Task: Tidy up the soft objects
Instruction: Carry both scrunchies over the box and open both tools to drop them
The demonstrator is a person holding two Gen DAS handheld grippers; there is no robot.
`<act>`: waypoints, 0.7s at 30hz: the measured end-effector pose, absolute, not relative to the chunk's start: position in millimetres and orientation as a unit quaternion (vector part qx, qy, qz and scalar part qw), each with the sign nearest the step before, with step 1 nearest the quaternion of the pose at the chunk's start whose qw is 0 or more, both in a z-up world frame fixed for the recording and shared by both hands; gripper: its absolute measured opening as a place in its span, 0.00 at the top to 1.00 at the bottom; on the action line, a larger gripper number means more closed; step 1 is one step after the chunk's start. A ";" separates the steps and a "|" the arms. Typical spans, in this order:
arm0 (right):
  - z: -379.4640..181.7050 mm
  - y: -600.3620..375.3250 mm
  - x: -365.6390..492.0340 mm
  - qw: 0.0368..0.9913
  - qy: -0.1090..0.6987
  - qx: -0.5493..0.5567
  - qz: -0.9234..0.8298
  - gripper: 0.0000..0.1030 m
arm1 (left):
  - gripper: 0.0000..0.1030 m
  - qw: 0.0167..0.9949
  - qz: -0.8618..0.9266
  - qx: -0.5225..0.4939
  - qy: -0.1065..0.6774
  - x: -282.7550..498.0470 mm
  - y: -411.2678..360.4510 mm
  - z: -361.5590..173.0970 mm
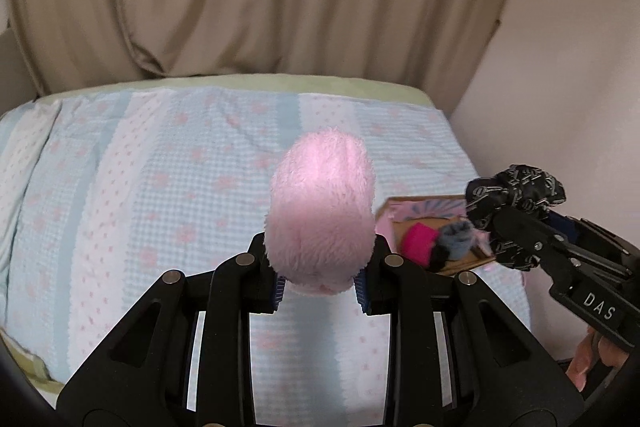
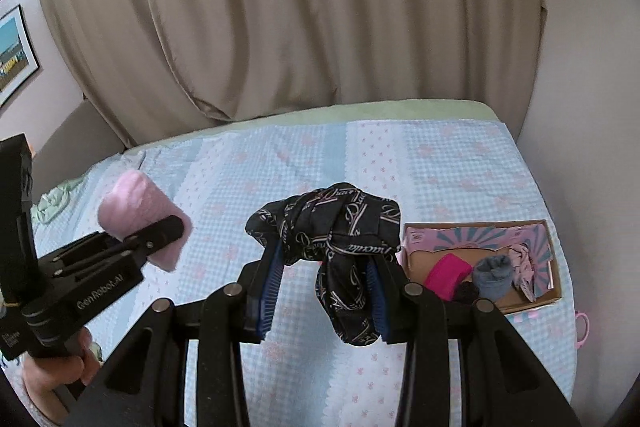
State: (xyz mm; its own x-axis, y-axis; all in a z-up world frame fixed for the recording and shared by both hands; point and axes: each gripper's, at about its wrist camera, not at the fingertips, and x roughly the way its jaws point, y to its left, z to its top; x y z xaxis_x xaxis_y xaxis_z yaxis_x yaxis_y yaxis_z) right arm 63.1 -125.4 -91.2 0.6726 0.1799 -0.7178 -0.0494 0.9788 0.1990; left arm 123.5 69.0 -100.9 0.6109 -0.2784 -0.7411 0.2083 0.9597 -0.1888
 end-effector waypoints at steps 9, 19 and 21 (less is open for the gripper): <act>-83.2 -206.4 49.1 0.914 0.391 0.099 0.040 0.65 | 0.77 0.897 -0.177 -0.025 0.405 107.7 -29.9 -89.5; -113.0 -324.6 66.4 0.896 0.427 0.122 -0.001 0.65 | 0.77 0.871 -0.200 -0.031 0.447 127.2 -149.8 -135.8; -124.0 -340.7 75.3 0.891 0.437 0.125 -0.006 0.65 | 0.77 0.863 -0.201 -0.029 0.462 135.5 -167.9 -150.4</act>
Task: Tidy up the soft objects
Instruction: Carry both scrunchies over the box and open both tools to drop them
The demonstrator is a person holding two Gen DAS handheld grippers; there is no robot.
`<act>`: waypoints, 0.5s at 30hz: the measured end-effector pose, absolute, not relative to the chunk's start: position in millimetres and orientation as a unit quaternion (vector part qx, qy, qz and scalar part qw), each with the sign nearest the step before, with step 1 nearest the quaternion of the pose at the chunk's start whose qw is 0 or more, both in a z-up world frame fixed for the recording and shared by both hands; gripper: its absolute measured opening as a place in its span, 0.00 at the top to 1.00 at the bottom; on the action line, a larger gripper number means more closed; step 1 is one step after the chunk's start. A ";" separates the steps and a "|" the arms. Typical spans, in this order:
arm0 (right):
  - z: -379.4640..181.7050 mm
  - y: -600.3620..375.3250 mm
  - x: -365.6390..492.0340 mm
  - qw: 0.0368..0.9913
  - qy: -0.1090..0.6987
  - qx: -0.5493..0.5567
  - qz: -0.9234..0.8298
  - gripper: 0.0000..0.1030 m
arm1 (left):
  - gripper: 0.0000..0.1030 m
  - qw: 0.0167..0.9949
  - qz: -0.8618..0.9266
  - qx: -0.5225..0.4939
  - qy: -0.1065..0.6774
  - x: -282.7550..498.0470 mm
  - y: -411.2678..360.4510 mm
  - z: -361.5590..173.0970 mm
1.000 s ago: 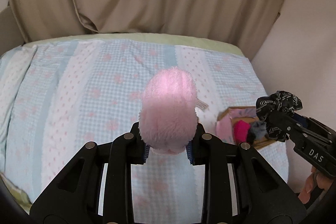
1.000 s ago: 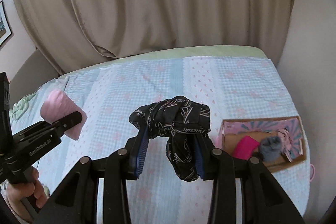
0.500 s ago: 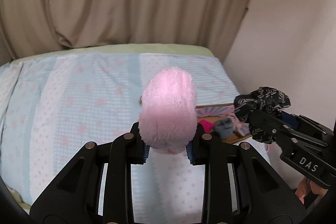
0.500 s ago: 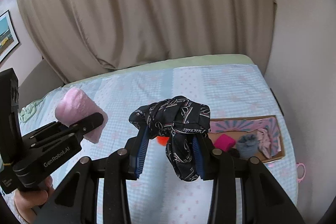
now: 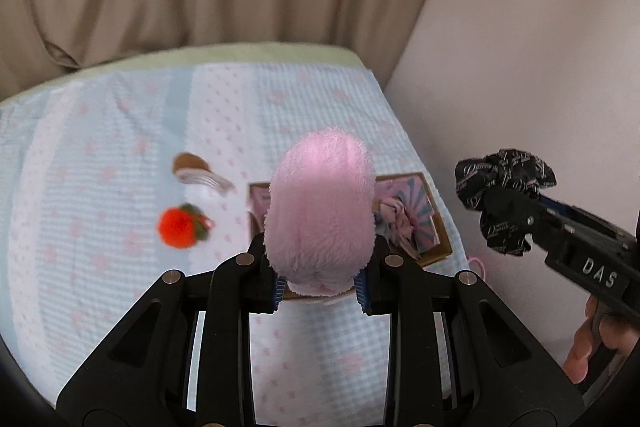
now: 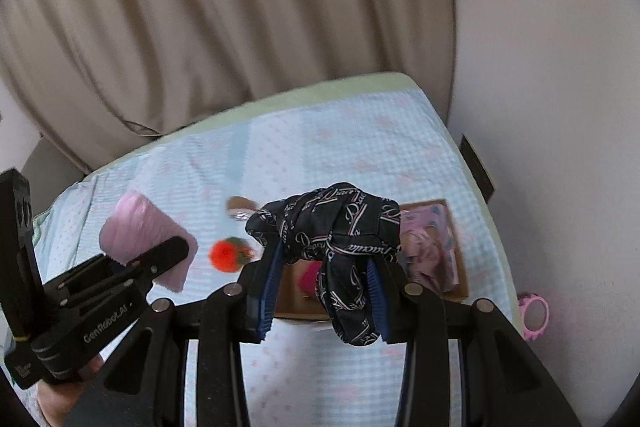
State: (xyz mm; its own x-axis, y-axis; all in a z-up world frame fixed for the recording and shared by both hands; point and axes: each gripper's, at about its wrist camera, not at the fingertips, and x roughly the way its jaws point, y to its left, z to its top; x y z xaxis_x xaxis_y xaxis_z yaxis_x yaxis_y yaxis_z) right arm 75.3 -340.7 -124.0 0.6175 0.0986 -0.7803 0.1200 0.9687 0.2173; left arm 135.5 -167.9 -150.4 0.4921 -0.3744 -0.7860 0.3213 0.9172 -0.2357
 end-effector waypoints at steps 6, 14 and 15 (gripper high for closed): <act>-168.4 -379.4 111.3 0.870 0.473 0.138 -0.016 0.65 | 0.77 0.835 -0.204 -0.014 0.510 169.2 -213.6 -202.8; -235.5 -401.9 162.2 0.842 0.523 0.128 -0.001 0.65 | 0.77 0.802 -0.180 -0.004 0.569 219.8 -245.4 -282.3; -246.4 -401.8 169.1 0.838 0.531 0.123 0.002 0.65 | 0.77 0.796 -0.179 -0.003 0.579 225.8 -248.3 -296.7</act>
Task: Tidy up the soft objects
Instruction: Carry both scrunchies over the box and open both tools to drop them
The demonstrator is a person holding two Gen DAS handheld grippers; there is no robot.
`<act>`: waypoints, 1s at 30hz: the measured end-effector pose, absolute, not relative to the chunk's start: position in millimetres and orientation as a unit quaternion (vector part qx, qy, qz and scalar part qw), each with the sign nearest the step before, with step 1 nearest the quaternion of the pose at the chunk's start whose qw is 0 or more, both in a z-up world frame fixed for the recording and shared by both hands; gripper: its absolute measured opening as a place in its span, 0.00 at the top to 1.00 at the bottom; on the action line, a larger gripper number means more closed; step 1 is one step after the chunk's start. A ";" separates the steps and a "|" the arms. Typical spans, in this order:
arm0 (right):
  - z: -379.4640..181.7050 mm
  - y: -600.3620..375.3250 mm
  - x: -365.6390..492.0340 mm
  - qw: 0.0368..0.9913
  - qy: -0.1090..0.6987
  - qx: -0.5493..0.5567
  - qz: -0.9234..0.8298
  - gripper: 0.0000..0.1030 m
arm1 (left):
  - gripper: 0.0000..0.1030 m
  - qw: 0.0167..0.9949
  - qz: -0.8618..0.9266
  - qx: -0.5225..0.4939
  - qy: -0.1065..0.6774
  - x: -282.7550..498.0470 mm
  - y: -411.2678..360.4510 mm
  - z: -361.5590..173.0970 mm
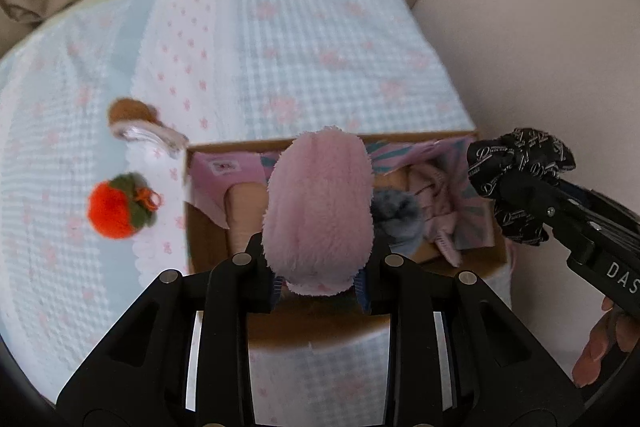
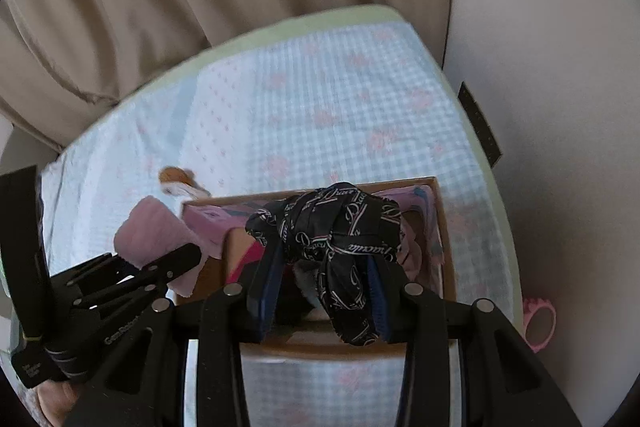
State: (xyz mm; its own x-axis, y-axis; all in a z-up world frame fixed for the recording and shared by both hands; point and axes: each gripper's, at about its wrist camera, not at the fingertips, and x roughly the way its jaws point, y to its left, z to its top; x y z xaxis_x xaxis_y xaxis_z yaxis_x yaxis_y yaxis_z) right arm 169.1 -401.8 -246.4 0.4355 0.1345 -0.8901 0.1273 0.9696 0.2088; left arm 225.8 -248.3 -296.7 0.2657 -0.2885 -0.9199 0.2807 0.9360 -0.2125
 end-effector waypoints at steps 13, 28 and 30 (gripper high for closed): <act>-303.0 -400.9 194.6 0.806 0.579 0.123 0.023 0.53 | 0.13 0.749 -0.184 0.037 0.635 234.1 -260.6 -354.7; -296.4 -400.9 174.2 0.818 0.562 0.119 0.017 0.00 | 0.00 0.767 -0.164 0.046 0.619 211.4 -236.7 -333.1; -288.6 -398.2 170.3 0.821 0.558 0.118 0.018 0.00 | 0.00 0.771 -0.164 0.044 0.614 208.7 -234.0 -326.5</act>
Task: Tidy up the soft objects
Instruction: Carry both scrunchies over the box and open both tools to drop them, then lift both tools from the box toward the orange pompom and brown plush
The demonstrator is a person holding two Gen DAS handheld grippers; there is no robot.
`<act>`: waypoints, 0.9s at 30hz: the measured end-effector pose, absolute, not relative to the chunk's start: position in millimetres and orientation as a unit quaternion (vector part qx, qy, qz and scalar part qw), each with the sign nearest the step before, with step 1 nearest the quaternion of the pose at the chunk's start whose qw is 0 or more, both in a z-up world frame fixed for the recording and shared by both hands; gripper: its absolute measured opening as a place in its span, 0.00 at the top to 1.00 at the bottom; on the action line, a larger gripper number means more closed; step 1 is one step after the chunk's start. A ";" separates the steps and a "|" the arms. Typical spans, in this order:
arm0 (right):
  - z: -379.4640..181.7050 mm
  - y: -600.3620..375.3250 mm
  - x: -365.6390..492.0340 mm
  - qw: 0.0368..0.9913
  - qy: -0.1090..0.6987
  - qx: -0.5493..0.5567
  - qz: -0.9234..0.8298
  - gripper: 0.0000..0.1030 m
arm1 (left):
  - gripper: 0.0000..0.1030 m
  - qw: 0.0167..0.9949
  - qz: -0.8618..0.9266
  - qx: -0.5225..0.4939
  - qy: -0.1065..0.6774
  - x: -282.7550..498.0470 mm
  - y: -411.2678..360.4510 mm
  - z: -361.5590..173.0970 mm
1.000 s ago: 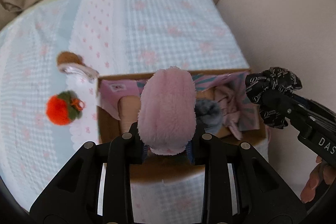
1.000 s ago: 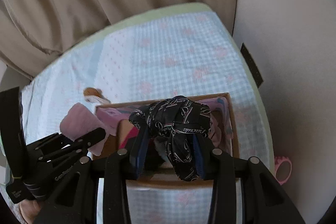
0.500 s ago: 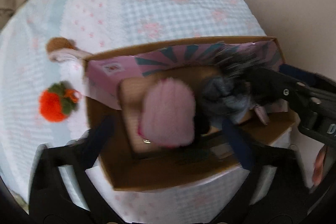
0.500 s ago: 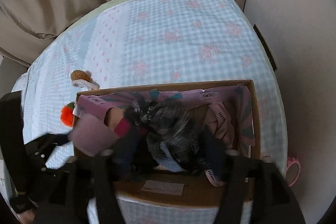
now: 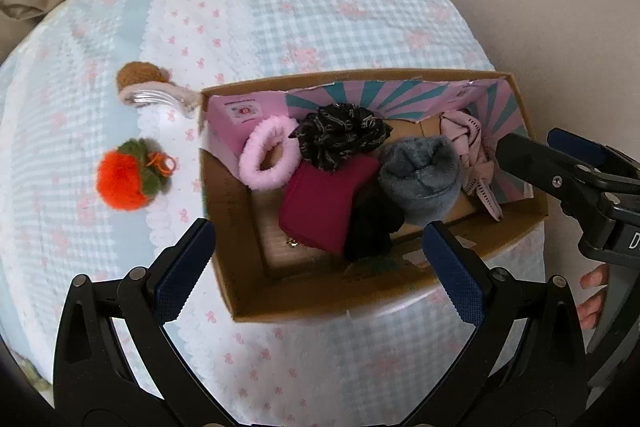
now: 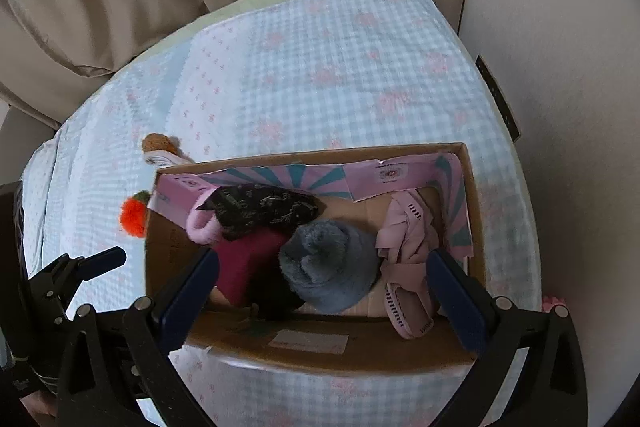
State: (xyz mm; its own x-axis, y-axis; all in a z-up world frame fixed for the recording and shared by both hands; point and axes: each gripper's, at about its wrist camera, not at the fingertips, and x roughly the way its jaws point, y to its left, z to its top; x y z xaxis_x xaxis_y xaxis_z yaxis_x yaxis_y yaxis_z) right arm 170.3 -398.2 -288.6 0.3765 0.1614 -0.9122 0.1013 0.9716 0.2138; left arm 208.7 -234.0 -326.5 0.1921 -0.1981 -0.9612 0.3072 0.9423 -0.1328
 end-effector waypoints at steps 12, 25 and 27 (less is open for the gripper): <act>-221.5 -372.4 137.7 0.849 0.516 0.110 0.006 0.00 | 0.00 0.811 -0.170 0.020 0.559 180.8 -196.5 -253.4; -110.4 -293.7 70.1 0.890 0.447 0.091 0.008 0.00 | 0.00 0.871 -0.160 0.020 0.464 129.4 -97.5 -132.9; -97.4 -277.3 57.7 0.897 0.433 0.090 0.012 0.00 | 0.00 0.878 -0.158 0.016 0.452 121.9 -78.6 -120.2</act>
